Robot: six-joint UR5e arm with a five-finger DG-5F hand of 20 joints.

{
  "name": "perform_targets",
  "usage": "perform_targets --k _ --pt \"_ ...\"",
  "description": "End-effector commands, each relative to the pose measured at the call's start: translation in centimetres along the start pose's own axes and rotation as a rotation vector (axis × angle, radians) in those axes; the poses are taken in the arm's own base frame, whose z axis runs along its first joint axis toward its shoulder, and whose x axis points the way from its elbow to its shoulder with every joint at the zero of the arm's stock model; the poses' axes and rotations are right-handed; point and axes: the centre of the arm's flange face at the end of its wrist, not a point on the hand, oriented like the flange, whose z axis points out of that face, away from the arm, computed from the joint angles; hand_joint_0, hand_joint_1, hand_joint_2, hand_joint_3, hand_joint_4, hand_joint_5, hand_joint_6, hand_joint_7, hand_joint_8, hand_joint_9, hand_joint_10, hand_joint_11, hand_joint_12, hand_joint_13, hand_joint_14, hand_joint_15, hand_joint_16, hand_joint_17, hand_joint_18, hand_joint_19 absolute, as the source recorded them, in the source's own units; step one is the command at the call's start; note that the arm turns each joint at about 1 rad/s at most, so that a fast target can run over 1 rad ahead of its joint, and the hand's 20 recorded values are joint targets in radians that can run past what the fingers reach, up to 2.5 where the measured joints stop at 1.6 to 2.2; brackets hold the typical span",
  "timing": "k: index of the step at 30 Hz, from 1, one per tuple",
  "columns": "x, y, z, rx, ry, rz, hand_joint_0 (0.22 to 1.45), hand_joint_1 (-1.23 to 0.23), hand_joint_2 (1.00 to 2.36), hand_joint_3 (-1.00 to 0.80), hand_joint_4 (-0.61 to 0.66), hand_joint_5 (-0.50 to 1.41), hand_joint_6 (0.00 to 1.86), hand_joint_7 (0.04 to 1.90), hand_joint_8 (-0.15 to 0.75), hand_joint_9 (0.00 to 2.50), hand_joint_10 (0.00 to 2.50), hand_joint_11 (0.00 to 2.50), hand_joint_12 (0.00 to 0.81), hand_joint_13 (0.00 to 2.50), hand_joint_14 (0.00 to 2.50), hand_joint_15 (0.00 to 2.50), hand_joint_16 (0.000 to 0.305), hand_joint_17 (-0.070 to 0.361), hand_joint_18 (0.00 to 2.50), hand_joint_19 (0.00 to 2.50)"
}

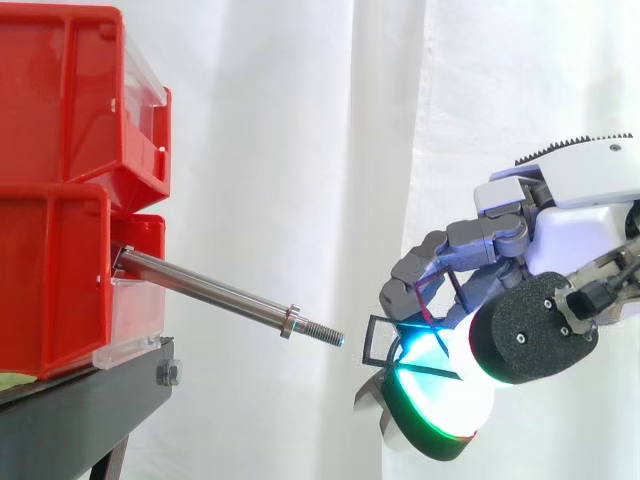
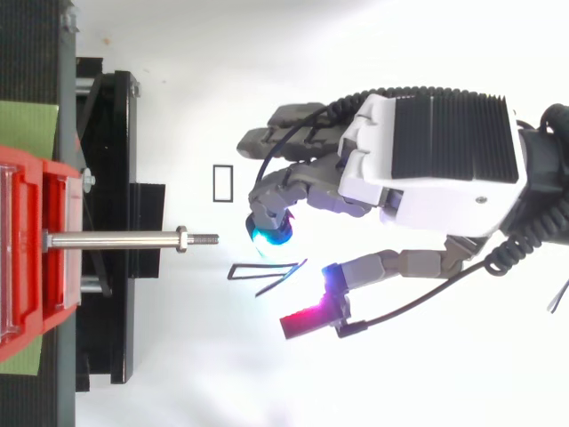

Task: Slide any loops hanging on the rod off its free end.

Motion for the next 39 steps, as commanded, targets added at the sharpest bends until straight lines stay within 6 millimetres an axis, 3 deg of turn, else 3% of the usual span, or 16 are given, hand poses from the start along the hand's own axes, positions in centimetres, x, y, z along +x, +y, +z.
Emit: perform_targets --k 1,14,19,25,30,39 --pt "0.5 0.7 0.0 0.004 -0.005 0.044 0.63 -0.73 1.01 -0.38 0.08 -0.21 0.88 1.07 0.316 0.67 0.01 0.21 0.346 0.52 0.00 0.00 0.044 0.098 0.41 0.01" --pt "2.3 2.7 -0.6 0.064 0.009 0.206 0.59 -0.65 1.01 -0.37 0.13 -0.20 0.87 1.09 0.317 0.67 0.01 0.21 0.344 0.51 0.00 0.00 0.043 0.097 0.39 0.02" --pt "1.1 4.9 -0.9 0.097 0.044 0.258 0.58 -0.62 1.01 -0.34 0.12 -0.19 0.86 1.14 0.323 0.67 0.01 0.21 0.345 0.51 0.00 0.00 0.043 0.097 0.37 0.03" --pt "-2.3 8.4 -1.2 0.128 0.066 0.252 0.60 -0.69 1.02 -0.28 0.07 -0.19 0.86 1.14 0.325 0.68 0.01 0.21 0.343 0.49 0.00 0.00 0.042 0.096 0.35 0.01" --pt "-2.6 8.7 -1.1 0.123 0.063 0.256 0.65 -0.81 1.01 -0.36 0.06 -0.20 0.87 1.09 0.313 0.66 0.01 0.20 0.344 0.47 0.00 0.00 0.042 0.095 0.33 0.00" --pt "-2.6 8.7 -1.1 0.123 0.056 0.292 0.64 -0.81 1.01 -0.43 0.13 -0.20 0.86 1.08 0.310 0.67 0.01 0.20 0.337 0.46 0.00 0.00 0.042 0.093 0.32 0.00"
